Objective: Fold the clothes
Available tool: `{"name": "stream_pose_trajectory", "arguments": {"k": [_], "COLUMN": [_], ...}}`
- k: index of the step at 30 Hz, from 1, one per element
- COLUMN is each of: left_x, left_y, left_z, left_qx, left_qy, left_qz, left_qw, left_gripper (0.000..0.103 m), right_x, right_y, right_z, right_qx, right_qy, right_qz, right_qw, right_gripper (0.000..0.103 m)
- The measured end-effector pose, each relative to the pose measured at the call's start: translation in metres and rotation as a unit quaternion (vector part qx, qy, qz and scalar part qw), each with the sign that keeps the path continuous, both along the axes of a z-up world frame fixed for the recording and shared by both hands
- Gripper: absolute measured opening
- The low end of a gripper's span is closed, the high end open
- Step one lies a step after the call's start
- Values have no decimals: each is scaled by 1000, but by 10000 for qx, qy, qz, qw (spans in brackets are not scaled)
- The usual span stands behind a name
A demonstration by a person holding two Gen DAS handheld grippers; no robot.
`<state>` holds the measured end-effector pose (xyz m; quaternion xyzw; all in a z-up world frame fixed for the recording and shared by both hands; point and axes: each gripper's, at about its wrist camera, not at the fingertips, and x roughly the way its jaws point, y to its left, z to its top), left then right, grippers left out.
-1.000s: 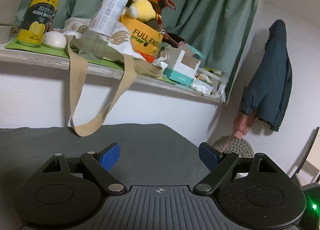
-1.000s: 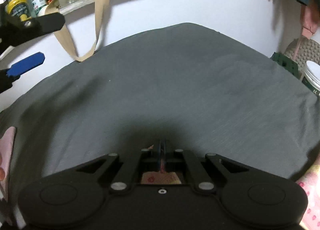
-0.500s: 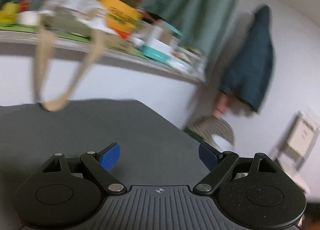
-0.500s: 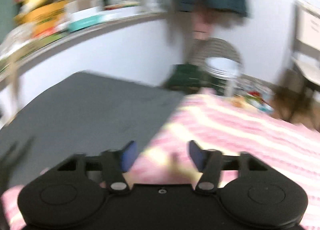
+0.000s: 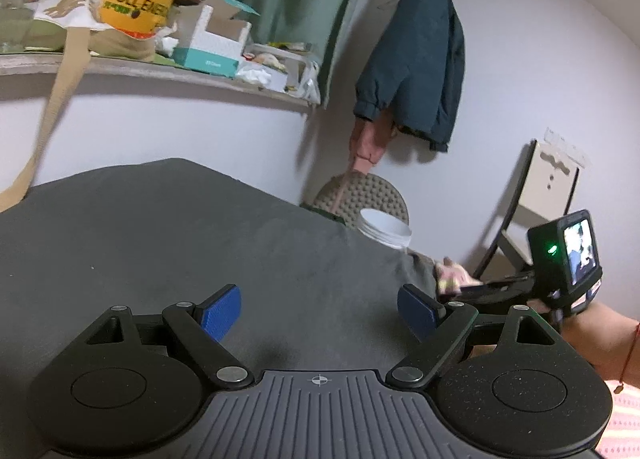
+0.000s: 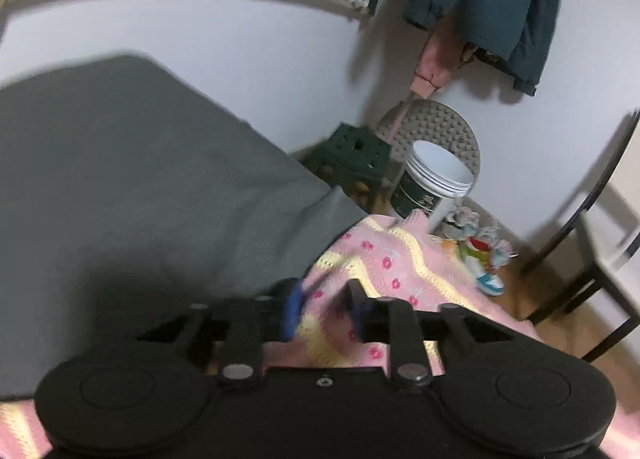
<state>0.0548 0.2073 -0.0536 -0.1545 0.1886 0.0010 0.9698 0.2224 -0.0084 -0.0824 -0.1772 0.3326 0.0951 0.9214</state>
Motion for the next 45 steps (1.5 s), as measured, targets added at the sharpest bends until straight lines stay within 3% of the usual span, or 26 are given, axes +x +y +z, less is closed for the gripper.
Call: {"name": "stream_pose_trajectory", "arguments": {"k": [1, 3, 6, 8, 12, 13, 17, 21, 24, 26, 28, 33, 36, 38, 41, 45], "left_x": [0, -2, -2, -4, -6, -6, -6, -1, 2, -2, -7, -31, -48, -59, -71, -73], "left_y": [-1, -2, -2, 0, 6, 6, 3, 7, 7, 2, -3, -16, -15, -12, -3, 4], "left_z": [0, 0, 1, 2, 3, 3, 2, -1, -2, 1, 4, 23, 34, 40, 46, 45], "left_qx": [-12, -38, -51, -130, -305, -338, -179, -221, -210, -121, -30, -67, -277, -331, -451, -546], "left_qy": [20, -35, 10, -41, -32, -20, -59, 22, 90, 34, -26, -392, -528, -710, -879, -796], "left_qz": [-37, -121, -170, -110, -2, -14, -95, -28, -35, -181, -330, -877, -1029, -1074, -1043, -1053], "left_qw": [10000, 9999, 9998, 9998, 9995, 9994, 9998, 9997, 9997, 9998, 9994, 9954, 9929, 9911, 9896, 9898], "left_gripper": [86, 86, 86, 86, 86, 86, 86, 86, 86, 86, 86, 86, 86, 86, 86, 86], "right_x": [0, -4, -31, -51, -74, -80, -103, -130, -156, -178, -201, -266, -305, -328, -359, -404], "right_y": [-6, -24, -68, -101, -165, -172, -167, -169, -189, -209, -237, -331, -370, -390, -406, -409], "right_z": [2, 8, 21, 26, 3, 2, 21, 40, 52, 58, 64, 86, 100, 113, 138, 189], "right_qx": [109, 522, 1458, 2126, 3232, 3352, 3050, 2906, 2381, 2060, 1896, 1864, 1395, 1053, 703, 855], "right_qy": [-32, -133, -555, -714, 193, 179, -198, -244, -281, -360, -478, -982, -1230, -1329, -1451, -1920], "right_qz": [-94, -417, -1074, -1593, -2920, -2940, -2812, -2502, -2441, -2555, -2887, -4146, -4576, -4723, -4686, -4462], "right_qw": [9999, 9977, 9819, 9614, 9000, 8949, 9097, 9232, 9396, 9439, 9372, 8853, 8695, 8650, 8686, 8699], "right_gripper": [9, 9, 9, 10, 15, 19, 48, 53, 67, 70, 70, 70, 71, 72, 73, 73]}}
